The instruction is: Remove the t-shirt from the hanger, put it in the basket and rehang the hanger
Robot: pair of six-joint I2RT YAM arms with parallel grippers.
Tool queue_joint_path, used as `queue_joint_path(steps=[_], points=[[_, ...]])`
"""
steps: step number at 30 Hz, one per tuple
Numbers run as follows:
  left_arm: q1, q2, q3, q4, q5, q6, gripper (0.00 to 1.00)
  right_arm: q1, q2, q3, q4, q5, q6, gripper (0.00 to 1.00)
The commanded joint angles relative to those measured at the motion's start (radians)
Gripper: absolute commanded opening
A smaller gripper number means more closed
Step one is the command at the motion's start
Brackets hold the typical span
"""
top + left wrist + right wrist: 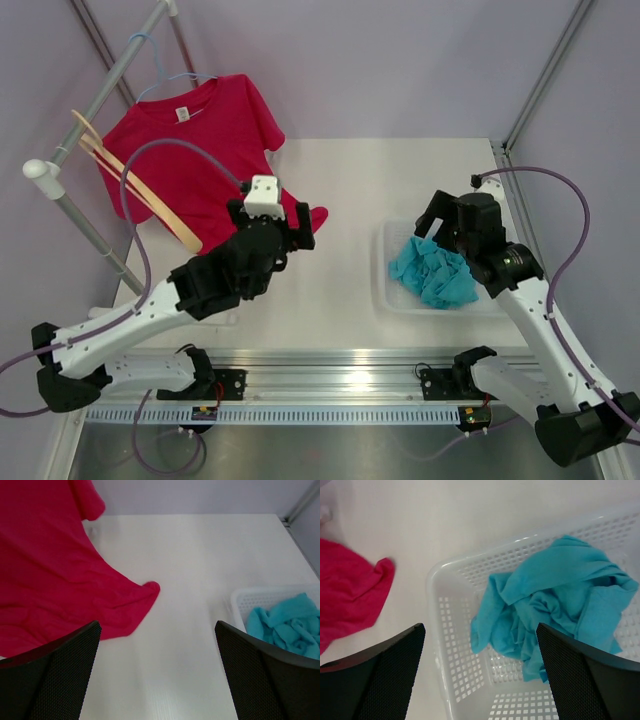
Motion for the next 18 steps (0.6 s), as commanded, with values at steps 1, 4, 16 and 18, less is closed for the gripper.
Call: queue_joint_path(steps=[1,4,16,18], points=[[-0.003,0.142,0.159,-0.018,-0.265,0.091,0.99,0.004,-0.057,-0.04,0.108,-0.236,-0.057,0.99],[0.039,0.27,0.367,-0.02,-0.339,0.156,0.99,0.004,-0.131,-0.112,0.174,-0.371,-0.069,0.99],[0.322,0.417,0.58,-0.015,-0.167,0.133,0.99,0.005,-0.316,-0.224,0.284,-0.56,-0.089,1.0],[0.358,0.425,0.578,-0.012,-0.11,0.119,0.99,0.005,-0.341,-0.235,0.298,-0.57,-0.088,0.99]])
